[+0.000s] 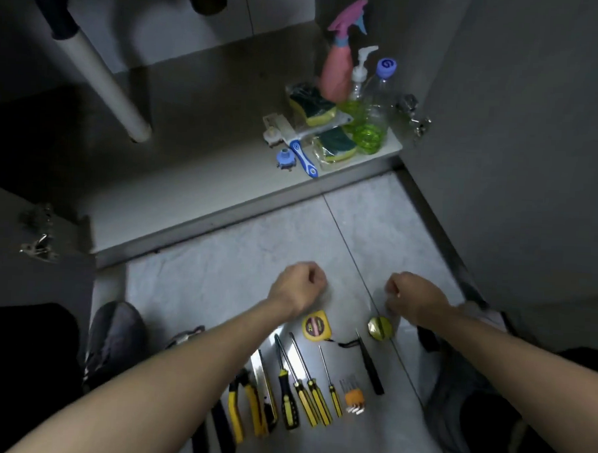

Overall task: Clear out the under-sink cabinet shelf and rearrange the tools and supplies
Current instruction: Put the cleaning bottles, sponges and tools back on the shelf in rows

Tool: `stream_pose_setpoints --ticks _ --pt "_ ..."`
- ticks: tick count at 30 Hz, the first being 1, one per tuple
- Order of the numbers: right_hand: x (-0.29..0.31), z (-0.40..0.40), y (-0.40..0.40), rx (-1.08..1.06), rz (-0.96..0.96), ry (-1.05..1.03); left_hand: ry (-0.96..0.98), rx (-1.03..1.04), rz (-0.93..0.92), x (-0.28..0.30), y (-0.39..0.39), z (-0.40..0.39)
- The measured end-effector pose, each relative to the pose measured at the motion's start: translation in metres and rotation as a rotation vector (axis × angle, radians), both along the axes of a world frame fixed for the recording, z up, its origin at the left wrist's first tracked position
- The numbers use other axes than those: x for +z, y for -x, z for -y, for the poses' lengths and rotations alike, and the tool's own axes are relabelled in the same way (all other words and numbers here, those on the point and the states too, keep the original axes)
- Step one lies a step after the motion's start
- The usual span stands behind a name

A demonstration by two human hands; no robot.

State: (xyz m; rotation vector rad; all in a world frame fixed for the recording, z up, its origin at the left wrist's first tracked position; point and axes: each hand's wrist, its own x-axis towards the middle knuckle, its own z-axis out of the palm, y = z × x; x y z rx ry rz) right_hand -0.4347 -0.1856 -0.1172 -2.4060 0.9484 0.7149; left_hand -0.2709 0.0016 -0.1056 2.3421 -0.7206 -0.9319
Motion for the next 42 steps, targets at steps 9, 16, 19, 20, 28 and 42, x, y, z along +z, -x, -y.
stream_pose_setpoints --ticks 9,16,19,20,28,42 --pt "-0.016 0.0 0.069 -0.046 0.058 0.088 -0.161 -0.389 0.098 -0.031 0.095 0.02" --pt "-0.043 -0.003 0.061 -0.076 -0.046 0.03 -0.242 -0.478 0.154 -0.064 0.119 0.048" --pt "-0.053 -0.005 0.061 -0.043 -0.011 0.07 -0.219 -0.456 0.222 -0.076 0.127 0.051" --pt "-0.056 -0.004 0.062 -0.034 0.003 0.081 -0.208 -0.449 0.237 -0.078 0.128 0.052" --pt "-0.055 -0.004 0.056 -0.22 0.237 -0.036 -0.042 -0.347 0.24 -0.059 0.098 0.037" --pt "0.077 -0.027 -0.249 -0.036 0.83 -0.025 -0.016 0.003 0.43 0.06 -0.172 -0.02"
